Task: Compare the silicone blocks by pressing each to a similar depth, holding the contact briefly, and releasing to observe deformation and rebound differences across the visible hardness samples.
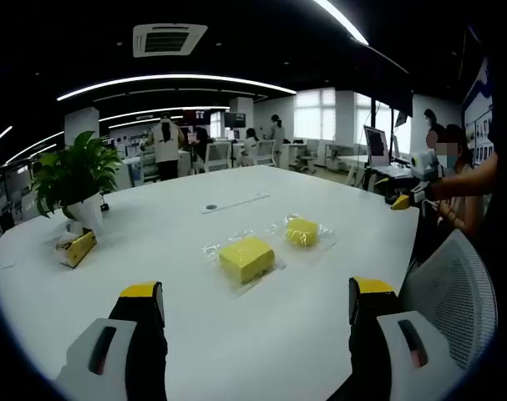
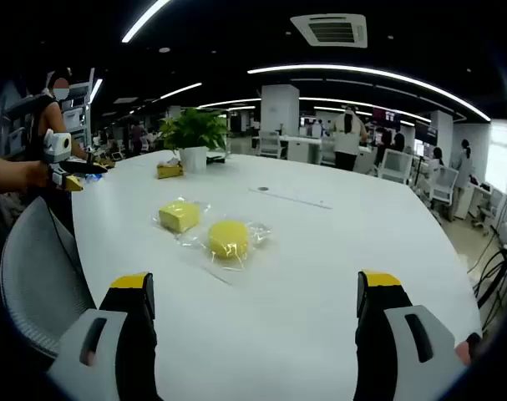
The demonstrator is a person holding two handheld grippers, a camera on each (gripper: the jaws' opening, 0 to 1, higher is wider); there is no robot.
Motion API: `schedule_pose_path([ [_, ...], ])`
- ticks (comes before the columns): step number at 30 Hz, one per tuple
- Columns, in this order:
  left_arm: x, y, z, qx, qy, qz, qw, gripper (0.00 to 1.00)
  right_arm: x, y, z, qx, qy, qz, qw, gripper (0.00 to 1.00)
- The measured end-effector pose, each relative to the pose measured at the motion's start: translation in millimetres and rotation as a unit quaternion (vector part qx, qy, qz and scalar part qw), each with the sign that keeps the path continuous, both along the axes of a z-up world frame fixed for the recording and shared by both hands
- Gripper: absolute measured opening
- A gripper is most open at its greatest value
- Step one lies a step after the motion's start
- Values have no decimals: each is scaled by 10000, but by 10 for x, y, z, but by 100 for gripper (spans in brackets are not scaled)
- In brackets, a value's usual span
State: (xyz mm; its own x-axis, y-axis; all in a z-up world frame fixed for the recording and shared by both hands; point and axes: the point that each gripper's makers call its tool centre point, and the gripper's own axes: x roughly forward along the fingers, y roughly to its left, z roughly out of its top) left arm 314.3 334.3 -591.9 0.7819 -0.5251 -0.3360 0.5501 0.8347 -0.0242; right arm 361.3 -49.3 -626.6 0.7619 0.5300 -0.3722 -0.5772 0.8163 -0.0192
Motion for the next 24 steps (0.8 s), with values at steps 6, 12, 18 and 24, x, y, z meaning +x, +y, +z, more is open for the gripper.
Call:
schedule_pose_path([
  [6, -14, 6, -14, -10, 8, 12, 10000, 92, -17, 34, -25, -30, 19, 32, 10000, 95],
  [12, -24, 25, -15, -40, 18, 34, 10000, 92, -23, 47, -21, -30, 15, 30, 10000, 93],
  [18, -33, 34, -28, -51, 46, 44, 10000, 93, -33, 48, -41, -58, 34, 49, 10000, 93],
  [24, -18, 25, -27, -75, 27, 48, 10000, 93, -33, 50, -39, -64, 32, 65, 10000, 93],
])
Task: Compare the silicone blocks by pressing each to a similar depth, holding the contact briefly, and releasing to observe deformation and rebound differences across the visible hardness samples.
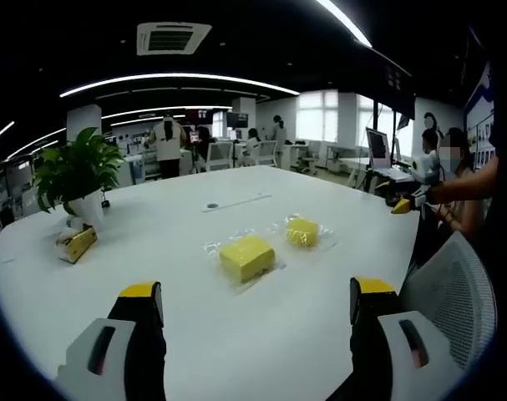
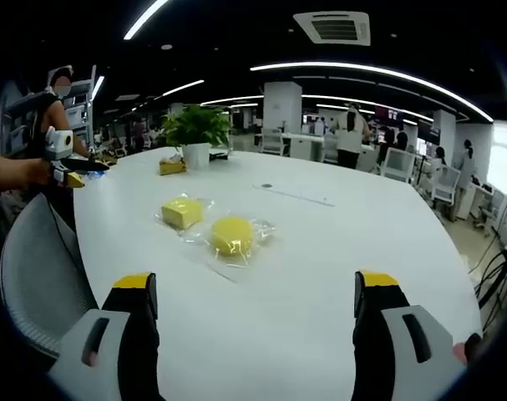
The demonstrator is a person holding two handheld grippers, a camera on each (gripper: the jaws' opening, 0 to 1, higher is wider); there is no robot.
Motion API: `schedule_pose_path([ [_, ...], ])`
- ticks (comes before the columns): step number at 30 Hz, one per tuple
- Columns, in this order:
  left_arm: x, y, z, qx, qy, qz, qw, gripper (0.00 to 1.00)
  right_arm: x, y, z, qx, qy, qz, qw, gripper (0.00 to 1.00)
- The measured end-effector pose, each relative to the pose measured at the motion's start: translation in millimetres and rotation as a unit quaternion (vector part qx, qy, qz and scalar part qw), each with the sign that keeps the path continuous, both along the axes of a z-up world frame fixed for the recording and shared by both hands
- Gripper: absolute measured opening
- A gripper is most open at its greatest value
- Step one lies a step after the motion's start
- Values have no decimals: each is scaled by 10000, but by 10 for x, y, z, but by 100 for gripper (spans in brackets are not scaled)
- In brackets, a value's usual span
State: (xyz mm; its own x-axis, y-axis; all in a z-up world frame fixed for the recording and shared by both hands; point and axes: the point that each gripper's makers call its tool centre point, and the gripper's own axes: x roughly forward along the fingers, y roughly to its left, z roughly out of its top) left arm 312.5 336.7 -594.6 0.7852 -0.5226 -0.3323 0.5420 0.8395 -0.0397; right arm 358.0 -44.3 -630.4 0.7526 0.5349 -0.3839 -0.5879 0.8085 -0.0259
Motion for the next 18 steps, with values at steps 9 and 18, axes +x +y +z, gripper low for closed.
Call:
schedule_pose_path([
  [9, 56, -20, 31, 7, -36, -10, 10000, 93, 44, -45, 37, 0, -43, -29, 10000, 92],
  [18, 46, -45, -12, 40, 48, -51, 10000, 93, 72, -46, 53, 30, -84, -21, 10000, 91],
])
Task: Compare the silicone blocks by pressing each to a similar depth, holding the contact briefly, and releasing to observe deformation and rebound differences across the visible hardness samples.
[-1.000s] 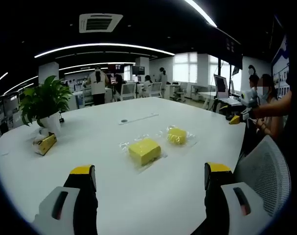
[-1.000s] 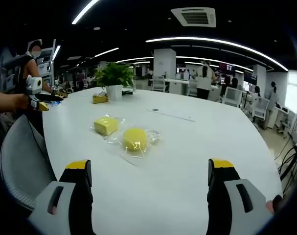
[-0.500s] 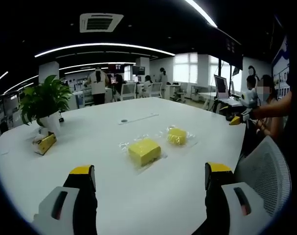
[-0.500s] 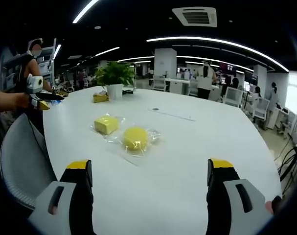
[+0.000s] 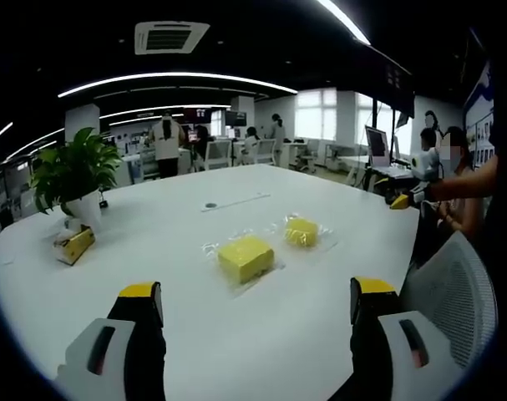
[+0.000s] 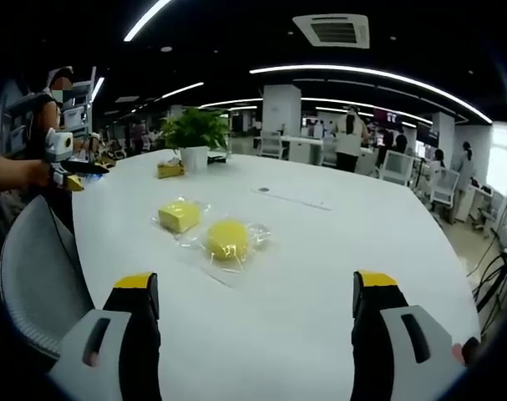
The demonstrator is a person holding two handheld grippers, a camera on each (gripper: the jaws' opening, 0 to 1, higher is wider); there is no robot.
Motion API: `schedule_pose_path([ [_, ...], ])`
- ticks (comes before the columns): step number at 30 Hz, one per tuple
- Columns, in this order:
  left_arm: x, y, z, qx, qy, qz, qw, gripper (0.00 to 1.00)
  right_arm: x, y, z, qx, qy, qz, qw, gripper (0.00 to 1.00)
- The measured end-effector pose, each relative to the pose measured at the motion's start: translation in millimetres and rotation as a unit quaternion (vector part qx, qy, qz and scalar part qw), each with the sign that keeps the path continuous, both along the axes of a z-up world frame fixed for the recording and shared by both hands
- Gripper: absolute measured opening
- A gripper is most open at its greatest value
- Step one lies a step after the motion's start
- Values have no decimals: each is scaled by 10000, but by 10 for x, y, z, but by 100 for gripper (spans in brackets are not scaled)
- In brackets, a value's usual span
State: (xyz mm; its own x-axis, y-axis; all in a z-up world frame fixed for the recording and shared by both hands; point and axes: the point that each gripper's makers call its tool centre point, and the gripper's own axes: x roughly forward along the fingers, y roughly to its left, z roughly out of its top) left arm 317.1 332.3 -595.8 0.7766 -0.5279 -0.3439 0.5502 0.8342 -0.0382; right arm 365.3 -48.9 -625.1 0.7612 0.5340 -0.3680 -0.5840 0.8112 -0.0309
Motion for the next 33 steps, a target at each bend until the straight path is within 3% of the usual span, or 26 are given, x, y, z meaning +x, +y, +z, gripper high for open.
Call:
schedule_pose_path([
  [33, 48, -65, 51, 65, -19, -90, 9999, 93, 5, -68, 56, 0, -78, -26, 10000, 91],
])
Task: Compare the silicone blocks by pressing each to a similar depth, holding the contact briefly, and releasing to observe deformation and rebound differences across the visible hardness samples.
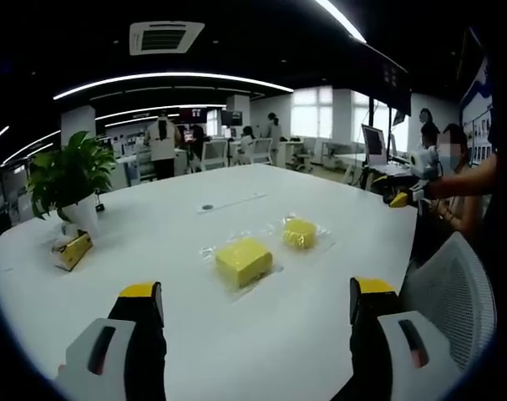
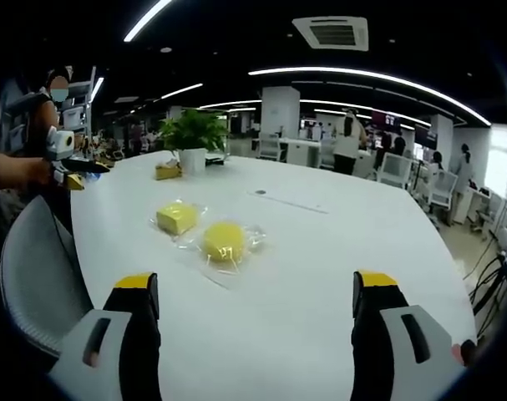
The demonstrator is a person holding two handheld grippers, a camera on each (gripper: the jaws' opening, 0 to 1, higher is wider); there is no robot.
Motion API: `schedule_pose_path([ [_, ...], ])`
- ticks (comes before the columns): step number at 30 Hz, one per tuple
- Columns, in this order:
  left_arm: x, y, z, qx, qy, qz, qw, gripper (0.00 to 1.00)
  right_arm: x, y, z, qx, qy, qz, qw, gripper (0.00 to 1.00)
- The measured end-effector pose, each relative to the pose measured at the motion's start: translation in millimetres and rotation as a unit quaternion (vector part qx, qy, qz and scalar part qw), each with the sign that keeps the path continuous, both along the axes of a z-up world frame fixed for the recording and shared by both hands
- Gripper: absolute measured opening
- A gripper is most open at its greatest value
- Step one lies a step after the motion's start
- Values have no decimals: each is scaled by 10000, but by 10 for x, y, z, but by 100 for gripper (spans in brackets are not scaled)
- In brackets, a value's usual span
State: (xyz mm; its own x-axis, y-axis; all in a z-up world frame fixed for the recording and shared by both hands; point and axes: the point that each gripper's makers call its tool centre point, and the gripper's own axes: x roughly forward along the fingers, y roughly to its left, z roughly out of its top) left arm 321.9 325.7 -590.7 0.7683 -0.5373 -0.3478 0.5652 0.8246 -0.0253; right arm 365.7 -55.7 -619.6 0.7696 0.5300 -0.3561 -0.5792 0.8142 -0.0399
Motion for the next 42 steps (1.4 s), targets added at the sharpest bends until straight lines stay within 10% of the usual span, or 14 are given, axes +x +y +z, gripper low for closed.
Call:
schedule_pose_path([
  [25, -2, 31, -168, -189, 251, 94, 9995, 93, -24, 225, -62, -107, 110, 406, 9991, 91],
  [38, 653, 4, -266, -777, 953, 355, 9918, 84, -76, 207, -176, -96, 312, 444, 9985, 89],
  [42, 818, -24, -407, -1282, 1636, 472, 9770, 82, -102, 221, -185, -17, 374, 491, 9981, 88],
])
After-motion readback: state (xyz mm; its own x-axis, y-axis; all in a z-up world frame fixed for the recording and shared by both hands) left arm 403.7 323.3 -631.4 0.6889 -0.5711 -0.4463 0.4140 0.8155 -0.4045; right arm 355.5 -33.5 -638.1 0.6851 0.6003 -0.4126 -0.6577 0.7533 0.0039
